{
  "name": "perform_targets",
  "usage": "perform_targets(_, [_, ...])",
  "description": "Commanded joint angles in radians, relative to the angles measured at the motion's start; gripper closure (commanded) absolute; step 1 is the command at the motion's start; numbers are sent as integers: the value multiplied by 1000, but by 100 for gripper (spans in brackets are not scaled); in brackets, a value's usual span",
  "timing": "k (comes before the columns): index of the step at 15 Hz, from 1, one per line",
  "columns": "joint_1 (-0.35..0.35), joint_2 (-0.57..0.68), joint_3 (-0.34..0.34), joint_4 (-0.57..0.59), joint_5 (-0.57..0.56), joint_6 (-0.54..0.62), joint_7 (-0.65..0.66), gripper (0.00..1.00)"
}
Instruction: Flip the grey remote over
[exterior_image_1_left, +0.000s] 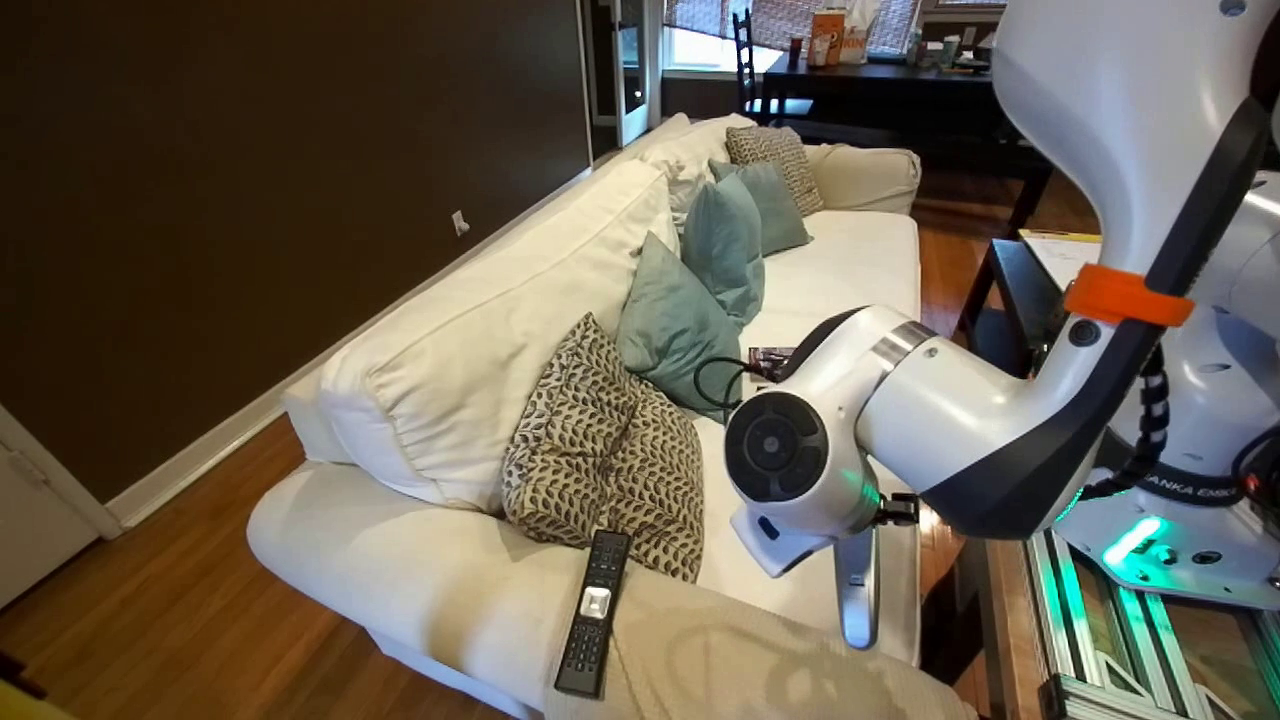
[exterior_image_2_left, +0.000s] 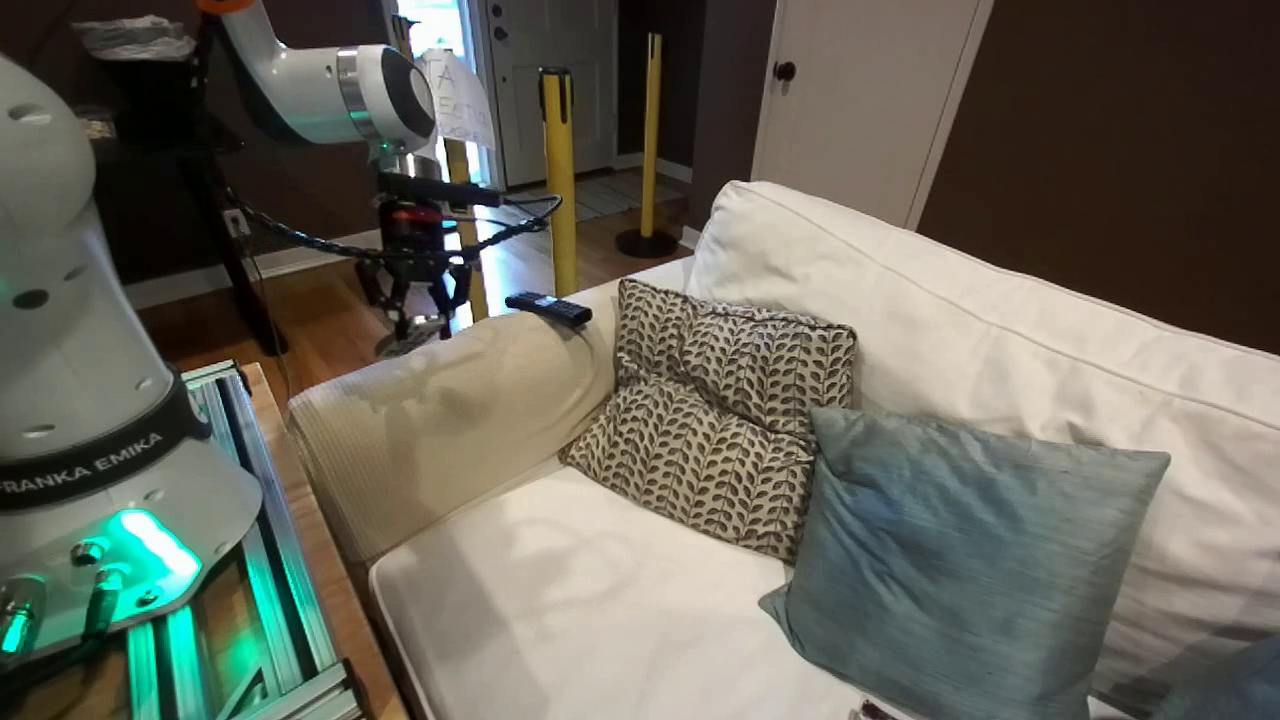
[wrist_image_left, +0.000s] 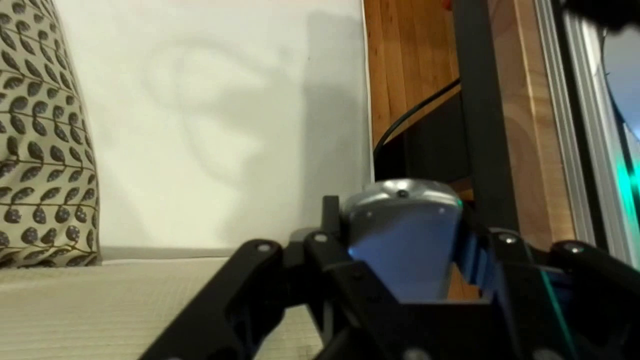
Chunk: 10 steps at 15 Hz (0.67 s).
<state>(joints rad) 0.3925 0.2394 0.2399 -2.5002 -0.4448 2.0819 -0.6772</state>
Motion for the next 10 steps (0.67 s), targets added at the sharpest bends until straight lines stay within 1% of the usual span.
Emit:
perform_targets(1, [-16, 10, 42, 73, -35, -117, 52, 71])
perform_targets(6, [-2, 95, 63, 161, -91, -174, 127, 71])
perform_targets(10, [16, 180, 61, 228, -144, -209, 244, 71])
